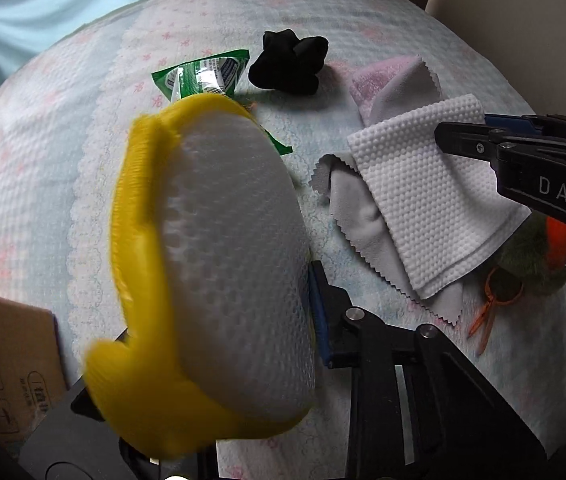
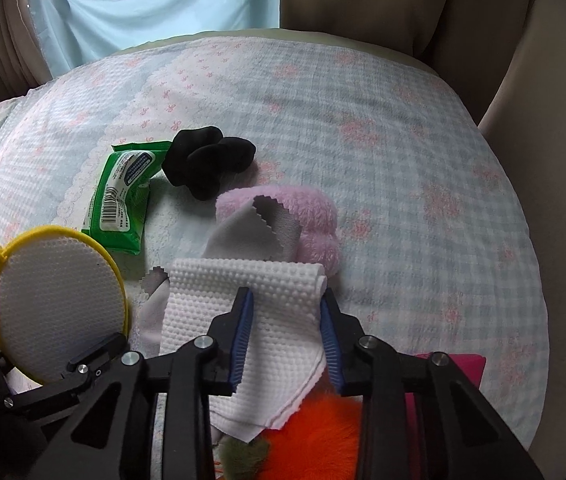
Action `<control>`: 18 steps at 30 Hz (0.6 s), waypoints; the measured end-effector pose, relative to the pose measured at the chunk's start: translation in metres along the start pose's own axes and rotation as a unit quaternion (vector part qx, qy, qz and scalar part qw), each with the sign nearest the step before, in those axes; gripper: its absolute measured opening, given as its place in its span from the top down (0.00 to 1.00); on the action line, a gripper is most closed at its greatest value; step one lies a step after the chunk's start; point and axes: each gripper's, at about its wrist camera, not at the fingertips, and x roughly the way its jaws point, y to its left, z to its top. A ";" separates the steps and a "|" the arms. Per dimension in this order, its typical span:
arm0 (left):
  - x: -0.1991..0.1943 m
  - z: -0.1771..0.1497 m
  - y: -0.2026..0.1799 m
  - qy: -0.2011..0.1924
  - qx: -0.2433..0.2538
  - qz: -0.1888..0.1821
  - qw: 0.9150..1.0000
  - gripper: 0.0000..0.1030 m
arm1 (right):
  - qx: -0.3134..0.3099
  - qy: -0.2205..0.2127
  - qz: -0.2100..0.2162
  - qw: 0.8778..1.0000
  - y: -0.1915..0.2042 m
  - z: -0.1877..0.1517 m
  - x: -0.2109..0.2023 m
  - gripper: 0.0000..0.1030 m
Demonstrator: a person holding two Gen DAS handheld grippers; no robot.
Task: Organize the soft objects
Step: 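Grasp the yellow mesh sponge with left tool while right tool grasps white waffle cloth, then carry sponge and cloth to the box and release both inside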
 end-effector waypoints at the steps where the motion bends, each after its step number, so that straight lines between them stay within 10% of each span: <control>1: 0.000 0.000 -0.001 0.003 -0.001 -0.004 1.000 0.85 | 0.002 -0.002 0.001 1.000 -0.001 -0.001 -0.002 0.78; 18: -0.033 0.005 0.002 -0.025 -0.014 -0.009 1.000 0.86 | 0.012 -0.057 0.016 0.998 0.001 -0.002 -0.049 0.96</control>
